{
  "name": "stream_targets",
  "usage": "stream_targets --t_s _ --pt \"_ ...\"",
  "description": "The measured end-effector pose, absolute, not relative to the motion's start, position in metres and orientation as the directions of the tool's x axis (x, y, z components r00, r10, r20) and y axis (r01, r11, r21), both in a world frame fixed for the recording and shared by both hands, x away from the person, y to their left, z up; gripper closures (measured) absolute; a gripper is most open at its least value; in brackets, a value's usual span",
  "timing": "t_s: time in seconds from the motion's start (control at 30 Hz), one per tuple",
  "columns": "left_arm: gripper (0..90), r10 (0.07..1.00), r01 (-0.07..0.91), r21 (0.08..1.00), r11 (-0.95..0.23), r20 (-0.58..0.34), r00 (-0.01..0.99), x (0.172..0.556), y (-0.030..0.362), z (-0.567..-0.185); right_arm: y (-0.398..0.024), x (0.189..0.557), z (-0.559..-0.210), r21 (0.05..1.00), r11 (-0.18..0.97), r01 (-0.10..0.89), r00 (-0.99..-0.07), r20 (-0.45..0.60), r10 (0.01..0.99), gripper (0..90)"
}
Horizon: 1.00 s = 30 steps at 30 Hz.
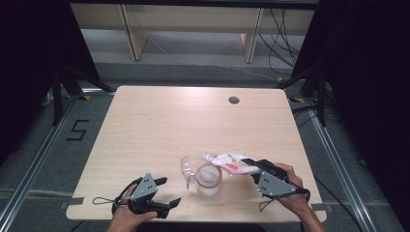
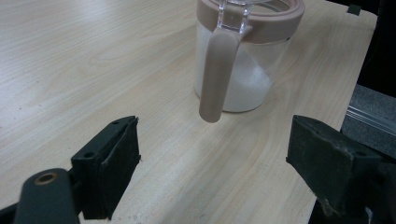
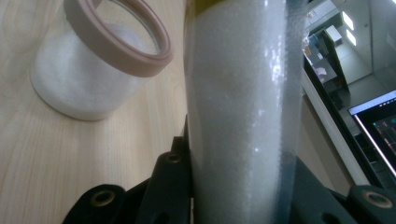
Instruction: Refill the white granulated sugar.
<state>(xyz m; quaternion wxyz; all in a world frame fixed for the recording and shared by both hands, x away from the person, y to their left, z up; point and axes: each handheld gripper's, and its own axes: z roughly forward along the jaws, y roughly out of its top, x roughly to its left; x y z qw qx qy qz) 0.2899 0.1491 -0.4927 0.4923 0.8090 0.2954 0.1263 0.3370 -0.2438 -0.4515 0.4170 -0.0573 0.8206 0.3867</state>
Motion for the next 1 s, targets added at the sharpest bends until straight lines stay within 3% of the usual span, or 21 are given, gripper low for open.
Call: stream_targets --t_s 0.5,0.77,1.0 --pt "16.4 0.605 0.362 0.87 -0.334 -0.096 0.79 0.29 0.148 -0.494 -0.256 0.354 -0.466 0.766 0.6 -0.229 -0.724 -0.546 0.421 77.9" --pt "16.4 0.607 0.365 0.869 -0.333 -0.099 0.788 0.29 0.148 -0.494 -0.253 0.367 -0.472 0.787 0.583 -0.202 -0.751 -0.507 0.423 78.4" --pt "16.4 0.606 0.363 0.869 -0.335 -0.096 0.79 0.29 0.148 -0.494 -0.256 0.378 -0.477 0.849 0.509 -0.143 -0.754 -0.427 0.499 78.4"
